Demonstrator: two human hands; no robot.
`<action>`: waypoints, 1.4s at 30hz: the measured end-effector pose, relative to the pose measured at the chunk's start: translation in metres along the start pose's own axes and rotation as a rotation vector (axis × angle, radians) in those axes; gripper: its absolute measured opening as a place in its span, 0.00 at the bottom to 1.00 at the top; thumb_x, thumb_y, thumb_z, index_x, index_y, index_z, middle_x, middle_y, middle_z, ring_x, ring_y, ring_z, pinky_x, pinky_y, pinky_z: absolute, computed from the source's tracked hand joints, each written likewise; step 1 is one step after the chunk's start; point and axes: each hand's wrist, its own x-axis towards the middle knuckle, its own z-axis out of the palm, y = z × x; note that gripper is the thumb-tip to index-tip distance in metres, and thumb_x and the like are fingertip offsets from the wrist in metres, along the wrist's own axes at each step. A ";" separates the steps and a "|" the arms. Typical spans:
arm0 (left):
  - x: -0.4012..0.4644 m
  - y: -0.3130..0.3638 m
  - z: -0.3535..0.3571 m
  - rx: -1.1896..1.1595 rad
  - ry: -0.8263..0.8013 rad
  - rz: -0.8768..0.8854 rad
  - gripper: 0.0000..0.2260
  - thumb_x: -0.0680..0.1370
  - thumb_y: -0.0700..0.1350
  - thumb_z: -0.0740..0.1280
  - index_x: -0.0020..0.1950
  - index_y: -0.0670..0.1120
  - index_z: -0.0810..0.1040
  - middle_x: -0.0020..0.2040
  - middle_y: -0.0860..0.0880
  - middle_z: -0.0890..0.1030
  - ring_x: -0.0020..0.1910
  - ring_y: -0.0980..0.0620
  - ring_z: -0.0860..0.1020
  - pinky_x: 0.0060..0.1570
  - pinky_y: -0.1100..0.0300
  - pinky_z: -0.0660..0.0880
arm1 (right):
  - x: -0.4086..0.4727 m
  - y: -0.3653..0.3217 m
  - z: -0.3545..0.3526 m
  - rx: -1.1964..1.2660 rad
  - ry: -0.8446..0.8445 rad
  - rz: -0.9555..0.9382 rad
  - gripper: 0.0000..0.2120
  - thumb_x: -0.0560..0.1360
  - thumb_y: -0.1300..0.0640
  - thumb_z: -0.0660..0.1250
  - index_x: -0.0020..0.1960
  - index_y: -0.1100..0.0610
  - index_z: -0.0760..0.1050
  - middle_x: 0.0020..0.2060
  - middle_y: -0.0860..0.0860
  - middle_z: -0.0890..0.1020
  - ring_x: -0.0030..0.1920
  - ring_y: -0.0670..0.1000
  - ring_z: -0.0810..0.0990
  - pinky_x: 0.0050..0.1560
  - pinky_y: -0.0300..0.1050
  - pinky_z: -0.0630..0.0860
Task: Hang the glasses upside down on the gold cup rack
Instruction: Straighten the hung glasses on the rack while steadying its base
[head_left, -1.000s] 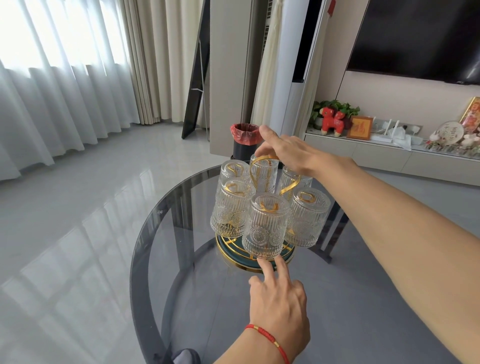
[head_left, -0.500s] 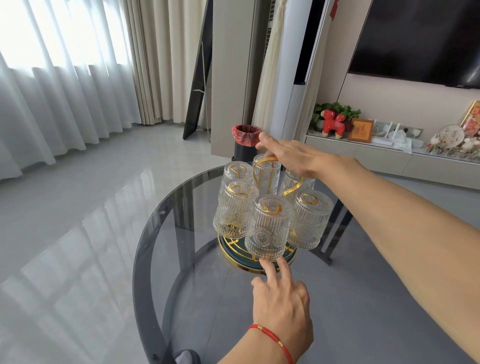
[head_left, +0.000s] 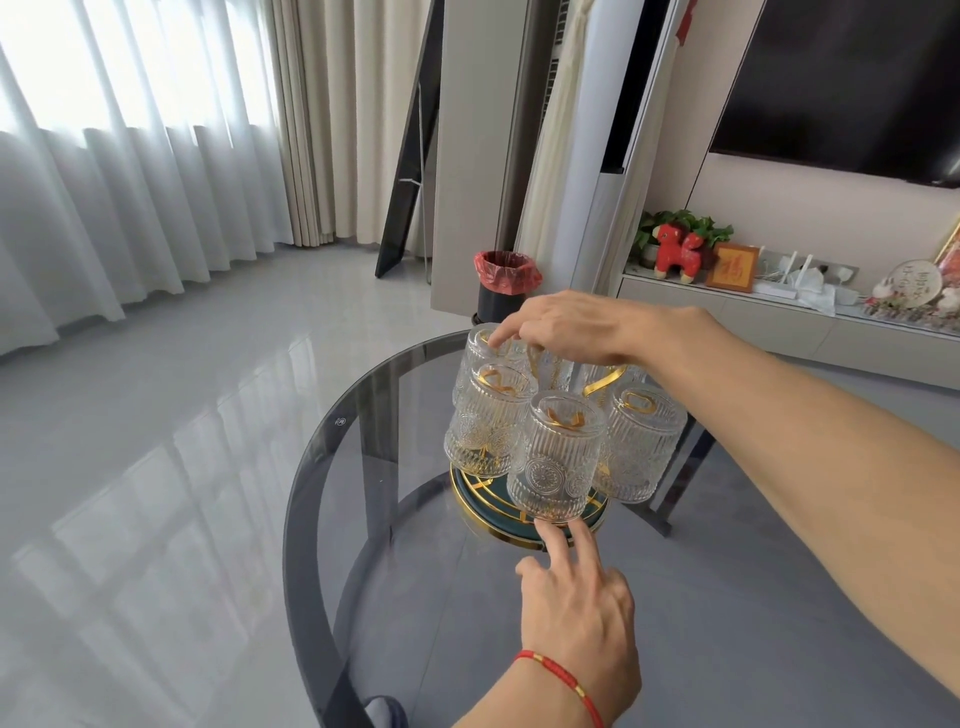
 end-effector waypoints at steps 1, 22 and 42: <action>0.000 0.000 0.000 -0.002 -0.001 -0.001 0.18 0.78 0.48 0.65 0.65 0.41 0.74 0.80 0.32 0.49 0.76 0.25 0.47 0.59 0.38 0.68 | 0.001 0.000 -0.001 -0.010 -0.007 -0.003 0.23 0.86 0.56 0.49 0.76 0.51 0.73 0.76 0.50 0.72 0.71 0.44 0.68 0.66 0.39 0.58; -0.001 -0.001 -0.001 -0.036 0.018 -0.003 0.17 0.78 0.46 0.65 0.64 0.39 0.75 0.79 0.32 0.52 0.76 0.26 0.49 0.58 0.39 0.69 | 0.012 -0.003 -0.001 0.299 0.153 0.069 0.28 0.73 0.51 0.51 0.65 0.49 0.83 0.67 0.47 0.82 0.67 0.49 0.77 0.73 0.59 0.66; 0.000 0.000 -0.001 -0.007 0.022 -0.006 0.17 0.78 0.47 0.65 0.64 0.41 0.75 0.79 0.33 0.52 0.76 0.27 0.49 0.58 0.40 0.69 | 0.006 0.000 0.018 0.353 0.519 0.052 0.12 0.78 0.55 0.63 0.52 0.51 0.86 0.46 0.46 0.86 0.47 0.43 0.82 0.48 0.36 0.74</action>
